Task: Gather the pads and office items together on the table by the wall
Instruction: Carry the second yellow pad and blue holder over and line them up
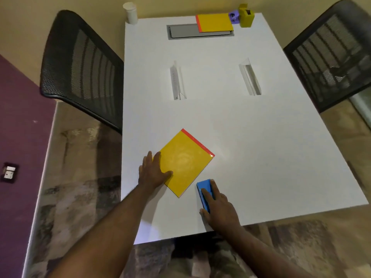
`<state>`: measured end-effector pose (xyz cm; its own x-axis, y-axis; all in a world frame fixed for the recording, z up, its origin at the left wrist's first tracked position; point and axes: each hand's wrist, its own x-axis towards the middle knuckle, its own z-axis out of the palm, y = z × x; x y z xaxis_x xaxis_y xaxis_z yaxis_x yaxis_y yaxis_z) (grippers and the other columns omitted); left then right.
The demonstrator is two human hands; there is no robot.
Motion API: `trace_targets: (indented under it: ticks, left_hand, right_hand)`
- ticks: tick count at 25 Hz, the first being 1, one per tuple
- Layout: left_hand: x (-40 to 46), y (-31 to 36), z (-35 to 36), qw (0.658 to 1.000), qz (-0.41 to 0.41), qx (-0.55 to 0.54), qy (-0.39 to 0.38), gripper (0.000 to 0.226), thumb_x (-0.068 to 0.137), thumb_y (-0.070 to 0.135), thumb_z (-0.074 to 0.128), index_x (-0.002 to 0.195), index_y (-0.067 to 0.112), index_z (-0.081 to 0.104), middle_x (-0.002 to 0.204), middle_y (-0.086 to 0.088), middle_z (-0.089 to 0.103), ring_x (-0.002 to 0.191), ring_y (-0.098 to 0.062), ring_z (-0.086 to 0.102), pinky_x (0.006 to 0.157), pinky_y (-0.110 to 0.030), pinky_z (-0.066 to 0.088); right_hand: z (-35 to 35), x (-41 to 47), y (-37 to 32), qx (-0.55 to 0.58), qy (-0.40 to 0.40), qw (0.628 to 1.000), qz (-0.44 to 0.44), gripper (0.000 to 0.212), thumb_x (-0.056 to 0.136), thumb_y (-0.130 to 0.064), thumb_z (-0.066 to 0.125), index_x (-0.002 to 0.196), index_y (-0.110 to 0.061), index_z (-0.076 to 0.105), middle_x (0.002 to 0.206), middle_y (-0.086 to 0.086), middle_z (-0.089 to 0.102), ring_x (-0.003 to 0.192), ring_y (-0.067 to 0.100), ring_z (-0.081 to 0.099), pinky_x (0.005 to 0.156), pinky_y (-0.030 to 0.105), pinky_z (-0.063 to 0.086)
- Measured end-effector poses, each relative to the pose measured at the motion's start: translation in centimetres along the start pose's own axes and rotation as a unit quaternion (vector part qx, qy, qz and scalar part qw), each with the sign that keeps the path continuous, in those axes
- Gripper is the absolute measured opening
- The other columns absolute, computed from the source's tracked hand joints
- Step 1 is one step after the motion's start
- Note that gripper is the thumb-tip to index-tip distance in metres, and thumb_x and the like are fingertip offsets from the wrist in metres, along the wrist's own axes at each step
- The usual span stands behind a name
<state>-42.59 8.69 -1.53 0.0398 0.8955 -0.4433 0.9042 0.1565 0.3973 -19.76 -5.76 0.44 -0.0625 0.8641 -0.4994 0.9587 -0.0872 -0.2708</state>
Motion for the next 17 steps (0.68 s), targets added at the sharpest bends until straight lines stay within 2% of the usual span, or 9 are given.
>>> trace_targets:
  ticks: [2, 5, 11, 17]
  left_hand:
    - [0.4, 0.2, 0.4, 1.0, -0.005, 0.023, -0.011, 0.099, 0.076, 0.054, 0.07, 0.15, 0.018, 0.015, 0.159, -0.017, 0.01, 0.145, -0.038, 0.013, 0.112, -0.058, 0.023]
    - [0.2, 0.2, 1.0, 0.999, -0.006, 0.043, -0.003, 0.102, 0.075, 0.054, 0.072, 0.15, 0.016, 0.015, 0.159, -0.017, 0.009, 0.144, -0.038, 0.013, 0.111, -0.059, 0.025]
    - [-0.3, 0.8, 1.1, 0.998, 0.01, 0.064, 0.021, 0.096, 0.076, 0.05, 0.073, 0.15, 0.019, 0.02, 0.154, -0.018, 0.023, 0.14, -0.038, 0.025, 0.107, -0.056, 0.031]
    - [0.5, 1.6, -0.3, 0.997, -0.031, 0.067, 0.038, 0.113, 0.054, 0.053, 0.086, 0.143, 0.023, 0.024, 0.135, -0.013, 0.043, 0.121, -0.033, 0.044, 0.093, -0.047, 0.041]
  right_hand:
    - [-0.1, -0.1, -0.7, 0.002, 0.007, 1.0, 0.023, 0.065, 0.095, -0.039, 0.049, 0.15, -0.028, 0.018, 0.162, 0.001, -0.013, 0.11, 0.024, 0.05, 0.087, 0.035, 0.05]
    - [-0.1, 0.3, -0.9, -0.009, 0.026, 0.999, 0.034, 0.059, 0.095, -0.029, 0.048, 0.148, -0.023, 0.023, 0.163, 0.005, -0.003, 0.103, 0.026, 0.053, 0.08, 0.038, 0.051]
    - [-1.3, 0.5, -0.3, -0.025, 0.062, 0.996, 0.056, 0.058, 0.095, -0.025, 0.047, 0.149, -0.02, 0.024, 0.162, 0.005, 0.007, 0.109, 0.028, 0.052, 0.079, 0.038, 0.051]
    - [-2.5, 0.0, 0.4, -0.031, 0.08, 0.994, 0.072, 0.059, 0.096, -0.027, 0.048, 0.149, -0.019, 0.023, 0.163, 0.005, 0.003, 0.114, 0.027, 0.049, 0.081, 0.037, 0.052]
